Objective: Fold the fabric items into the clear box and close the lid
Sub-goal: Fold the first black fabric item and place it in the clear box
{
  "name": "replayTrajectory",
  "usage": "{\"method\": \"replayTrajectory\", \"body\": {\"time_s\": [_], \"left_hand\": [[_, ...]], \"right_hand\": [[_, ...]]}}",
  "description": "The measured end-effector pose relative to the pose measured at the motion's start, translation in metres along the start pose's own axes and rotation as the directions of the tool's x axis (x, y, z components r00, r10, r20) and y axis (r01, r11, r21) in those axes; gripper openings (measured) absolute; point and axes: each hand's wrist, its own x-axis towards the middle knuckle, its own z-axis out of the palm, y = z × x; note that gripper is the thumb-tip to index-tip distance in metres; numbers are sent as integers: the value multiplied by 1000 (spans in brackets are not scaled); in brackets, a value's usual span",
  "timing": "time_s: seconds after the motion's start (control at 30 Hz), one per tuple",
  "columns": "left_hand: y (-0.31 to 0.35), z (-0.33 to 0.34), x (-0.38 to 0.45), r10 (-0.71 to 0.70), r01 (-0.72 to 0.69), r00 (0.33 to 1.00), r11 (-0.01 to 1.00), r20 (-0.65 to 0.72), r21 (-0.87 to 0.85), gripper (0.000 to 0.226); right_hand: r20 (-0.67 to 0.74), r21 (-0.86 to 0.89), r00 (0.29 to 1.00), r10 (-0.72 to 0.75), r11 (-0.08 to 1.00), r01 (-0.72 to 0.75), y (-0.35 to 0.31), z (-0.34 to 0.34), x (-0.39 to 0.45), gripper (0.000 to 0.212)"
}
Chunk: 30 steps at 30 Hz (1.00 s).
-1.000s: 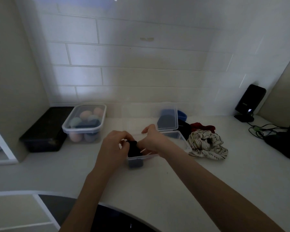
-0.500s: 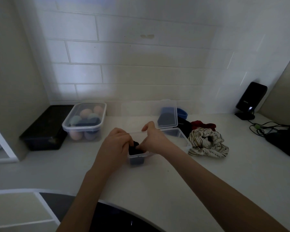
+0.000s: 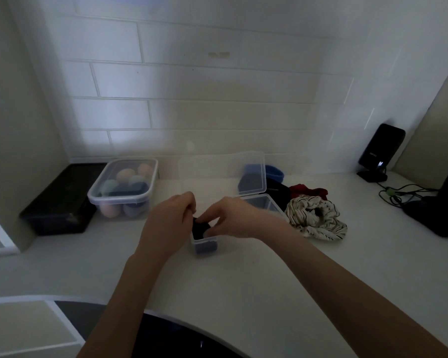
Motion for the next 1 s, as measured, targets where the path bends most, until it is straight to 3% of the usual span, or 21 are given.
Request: {"method": "replayTrajectory", "body": {"time_s": [0.17, 0.5, 0.63, 0.83, 1.0], "left_hand": [[-1, 3, -2, 5, -7, 998, 1000, -68, -27, 8], [-3, 5, -4, -24, 15, 995, 996, -97, -92, 11], [-6, 3, -2, -51, 37, 995, 987, -89, -159, 17], [-6, 6, -4, -20, -2, 993, 980, -114, -198, 14], [-6, 7, -5, -31, 1, 991, 974, -131, -226, 11]], "right_hand": [[67, -215, 997, 43, 976, -27, -8, -1, 13, 36], [107, -378, 994, 15, 925, 27, -17, -9, 10, 43], [7, -315, 999, -48, 948, 48, -13, -16, 6, 44], [214, -235, 977, 23, 972, 28, -9, -6, 12, 51], [248, -202, 968, 27, 979, 24, -6, 0, 20, 47]]}}
